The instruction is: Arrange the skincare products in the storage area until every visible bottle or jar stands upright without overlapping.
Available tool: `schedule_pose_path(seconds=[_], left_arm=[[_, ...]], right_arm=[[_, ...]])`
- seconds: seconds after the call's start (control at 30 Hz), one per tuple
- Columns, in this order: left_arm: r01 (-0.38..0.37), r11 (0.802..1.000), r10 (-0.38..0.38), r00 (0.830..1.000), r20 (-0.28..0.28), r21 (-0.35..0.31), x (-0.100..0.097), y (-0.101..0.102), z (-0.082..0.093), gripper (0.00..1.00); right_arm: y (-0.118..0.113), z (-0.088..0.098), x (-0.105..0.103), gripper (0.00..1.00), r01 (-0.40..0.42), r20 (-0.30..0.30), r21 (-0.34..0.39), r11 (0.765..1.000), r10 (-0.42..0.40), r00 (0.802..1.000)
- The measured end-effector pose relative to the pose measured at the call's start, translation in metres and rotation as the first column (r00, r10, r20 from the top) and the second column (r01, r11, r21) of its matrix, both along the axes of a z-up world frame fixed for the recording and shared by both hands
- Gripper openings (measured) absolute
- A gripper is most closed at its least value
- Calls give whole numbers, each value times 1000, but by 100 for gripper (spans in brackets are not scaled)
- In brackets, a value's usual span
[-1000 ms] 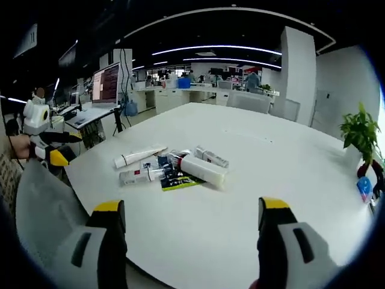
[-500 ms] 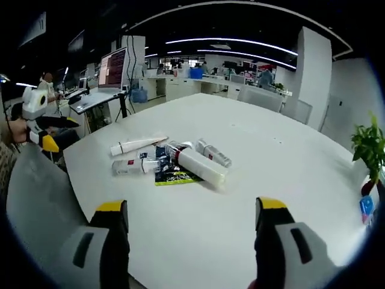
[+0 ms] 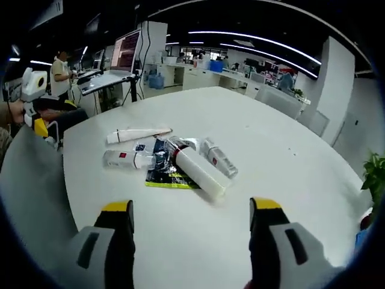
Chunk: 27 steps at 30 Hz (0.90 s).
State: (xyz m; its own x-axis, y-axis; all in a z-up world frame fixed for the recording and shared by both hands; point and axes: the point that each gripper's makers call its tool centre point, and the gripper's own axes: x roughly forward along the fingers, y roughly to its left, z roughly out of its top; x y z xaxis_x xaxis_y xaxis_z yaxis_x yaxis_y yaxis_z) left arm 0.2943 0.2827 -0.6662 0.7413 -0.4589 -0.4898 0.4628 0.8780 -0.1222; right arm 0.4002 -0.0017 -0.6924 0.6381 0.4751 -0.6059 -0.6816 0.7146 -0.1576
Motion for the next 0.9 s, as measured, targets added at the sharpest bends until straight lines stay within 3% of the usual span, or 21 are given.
schedule_pose_path(seconds=[0.5, 0.9], left_arm=[[-7, 1000, 7, 1000, -16, -3, 1, 3, -3, 88], [-8, 1000, 8, 999, -35, -2, 0, 2, -5, 87]], right_arm=[[17, -20, 36, 68, -141, -34, -100, 985, 138, 990], [32, -36, 57, 63, -260, -80, -159, 952, 250, 965]])
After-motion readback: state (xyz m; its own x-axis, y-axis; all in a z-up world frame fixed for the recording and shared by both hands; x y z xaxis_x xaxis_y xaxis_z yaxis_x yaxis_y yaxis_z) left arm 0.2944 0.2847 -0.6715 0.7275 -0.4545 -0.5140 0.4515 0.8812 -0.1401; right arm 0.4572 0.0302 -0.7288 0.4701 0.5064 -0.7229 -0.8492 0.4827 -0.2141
